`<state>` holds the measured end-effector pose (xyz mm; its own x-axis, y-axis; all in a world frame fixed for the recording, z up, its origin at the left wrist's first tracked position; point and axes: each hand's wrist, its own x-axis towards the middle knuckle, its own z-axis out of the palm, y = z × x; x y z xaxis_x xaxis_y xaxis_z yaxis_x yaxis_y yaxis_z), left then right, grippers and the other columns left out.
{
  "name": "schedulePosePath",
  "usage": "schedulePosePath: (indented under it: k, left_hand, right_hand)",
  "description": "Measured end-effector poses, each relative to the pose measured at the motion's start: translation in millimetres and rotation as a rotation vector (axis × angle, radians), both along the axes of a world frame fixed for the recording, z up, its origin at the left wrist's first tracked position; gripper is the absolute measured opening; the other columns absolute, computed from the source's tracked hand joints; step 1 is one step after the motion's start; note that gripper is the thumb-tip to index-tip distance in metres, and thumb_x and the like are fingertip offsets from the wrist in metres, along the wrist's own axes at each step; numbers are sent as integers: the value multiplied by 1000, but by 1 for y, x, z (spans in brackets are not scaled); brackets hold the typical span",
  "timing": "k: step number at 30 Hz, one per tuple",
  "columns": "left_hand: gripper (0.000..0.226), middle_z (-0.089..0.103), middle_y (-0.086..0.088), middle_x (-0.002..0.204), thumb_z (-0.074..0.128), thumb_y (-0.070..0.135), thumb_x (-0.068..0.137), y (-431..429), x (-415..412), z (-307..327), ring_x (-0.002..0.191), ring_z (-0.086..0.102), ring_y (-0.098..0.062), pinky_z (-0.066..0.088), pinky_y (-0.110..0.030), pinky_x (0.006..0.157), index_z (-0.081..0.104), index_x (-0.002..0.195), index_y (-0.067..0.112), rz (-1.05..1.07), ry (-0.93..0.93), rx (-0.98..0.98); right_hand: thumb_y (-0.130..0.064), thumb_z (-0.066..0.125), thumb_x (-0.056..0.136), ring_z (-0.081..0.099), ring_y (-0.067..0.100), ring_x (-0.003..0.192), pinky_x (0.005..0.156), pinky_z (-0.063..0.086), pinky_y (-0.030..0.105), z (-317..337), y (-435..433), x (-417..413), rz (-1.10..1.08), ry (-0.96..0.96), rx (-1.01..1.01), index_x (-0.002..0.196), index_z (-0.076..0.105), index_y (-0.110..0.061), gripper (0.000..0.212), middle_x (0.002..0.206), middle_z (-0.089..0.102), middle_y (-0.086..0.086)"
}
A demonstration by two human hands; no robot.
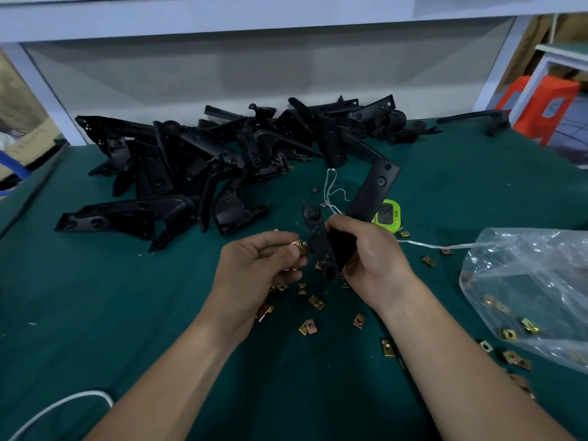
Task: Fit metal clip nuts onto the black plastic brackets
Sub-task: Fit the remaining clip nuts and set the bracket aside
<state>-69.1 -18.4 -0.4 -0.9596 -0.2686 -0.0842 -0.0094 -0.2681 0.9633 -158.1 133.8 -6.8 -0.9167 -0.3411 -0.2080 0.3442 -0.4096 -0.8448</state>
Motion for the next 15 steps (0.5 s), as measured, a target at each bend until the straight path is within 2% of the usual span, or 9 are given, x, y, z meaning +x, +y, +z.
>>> schedulePosePath:
  k: [4,11,15]
  left_hand:
    - [29,76,-14,82,79,20,70,2,1,0,71,72,-15,58,-21,62,77,95,5,1,20,-32]
    - [14,75,-15,77,81,16,70,1,3,4,66,72,-17,58,-20,60,79,81,10,8,43,-21]
    - [13,76,-13,76,82,19,68,2,5,7,66,73,-16,58,-21,60,81,80,15,30,55,-20]
  right_hand:
    - [-11,70,84,66,23,69,61,55,37,0,-3,2,33,-8,6,73,71,-13,11,77,66,7]
    - [-8,70,85,64,25,73,69,53,41,1,-2,1,53,-31,12,76,69,-12,9,79,64,9]
    - [-6,66,87,64,22,67,58,55,33,2,-2,1,56,-55,-27,76,69,-11,12,76,64,7]
